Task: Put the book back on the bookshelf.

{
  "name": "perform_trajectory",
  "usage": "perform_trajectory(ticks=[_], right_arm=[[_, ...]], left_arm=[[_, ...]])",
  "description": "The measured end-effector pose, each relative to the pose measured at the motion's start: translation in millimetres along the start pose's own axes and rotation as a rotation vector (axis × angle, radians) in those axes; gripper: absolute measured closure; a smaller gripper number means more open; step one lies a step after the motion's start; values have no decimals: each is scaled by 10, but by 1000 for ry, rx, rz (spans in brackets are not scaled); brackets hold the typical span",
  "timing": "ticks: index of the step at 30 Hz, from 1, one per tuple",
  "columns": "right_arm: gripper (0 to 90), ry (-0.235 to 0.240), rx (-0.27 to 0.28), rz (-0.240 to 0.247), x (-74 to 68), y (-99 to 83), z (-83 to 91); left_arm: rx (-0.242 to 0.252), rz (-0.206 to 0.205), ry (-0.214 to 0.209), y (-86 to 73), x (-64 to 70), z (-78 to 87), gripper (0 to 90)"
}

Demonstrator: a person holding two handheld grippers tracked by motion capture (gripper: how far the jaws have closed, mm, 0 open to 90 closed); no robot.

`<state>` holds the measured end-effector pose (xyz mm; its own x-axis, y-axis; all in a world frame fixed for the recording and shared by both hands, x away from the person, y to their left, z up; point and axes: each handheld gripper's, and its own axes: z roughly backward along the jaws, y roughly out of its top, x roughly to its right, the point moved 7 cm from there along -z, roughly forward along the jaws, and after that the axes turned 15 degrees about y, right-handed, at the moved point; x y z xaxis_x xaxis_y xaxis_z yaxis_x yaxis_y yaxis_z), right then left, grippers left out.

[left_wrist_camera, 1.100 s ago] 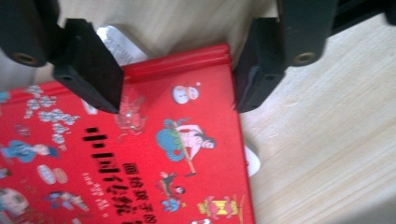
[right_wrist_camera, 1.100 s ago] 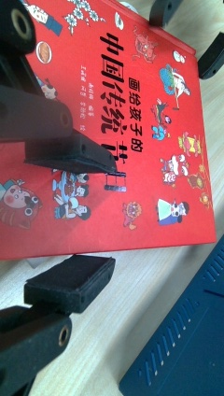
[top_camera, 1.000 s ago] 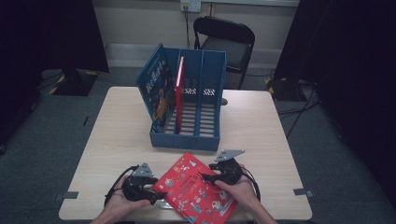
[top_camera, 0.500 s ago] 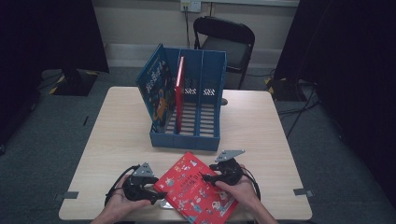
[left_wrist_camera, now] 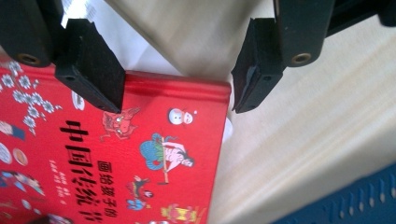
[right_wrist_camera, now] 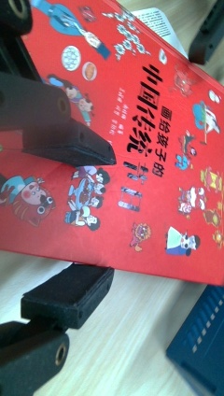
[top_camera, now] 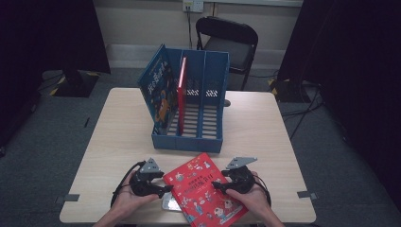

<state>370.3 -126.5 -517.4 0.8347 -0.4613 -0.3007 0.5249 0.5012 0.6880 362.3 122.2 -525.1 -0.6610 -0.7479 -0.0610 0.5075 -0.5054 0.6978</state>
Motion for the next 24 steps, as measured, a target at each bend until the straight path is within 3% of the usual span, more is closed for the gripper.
perform_trajectory(ticks=[10, 13, 17, 20, 24], right_arm=[[389, -33, 8, -19, -49, -119, 116], [379, -36, 10, -21, -75, -154, 141], [366, -32, 17, -23, -108, -185, 152], [359, -25, 17, -26, -111, -192, 163], [338, -17, 30, -39, -74, -173, 146]], left_arm=[[13, 47, 35, 162, -120, -177, 346], [11, 41, 58, 226, -146, -224, 355], [44, 94, 72, 313, -179, -325, 386], [44, 84, 68, 308, -158, -308, 411], [46, 80, 20, 272, -91, -185, 395]])
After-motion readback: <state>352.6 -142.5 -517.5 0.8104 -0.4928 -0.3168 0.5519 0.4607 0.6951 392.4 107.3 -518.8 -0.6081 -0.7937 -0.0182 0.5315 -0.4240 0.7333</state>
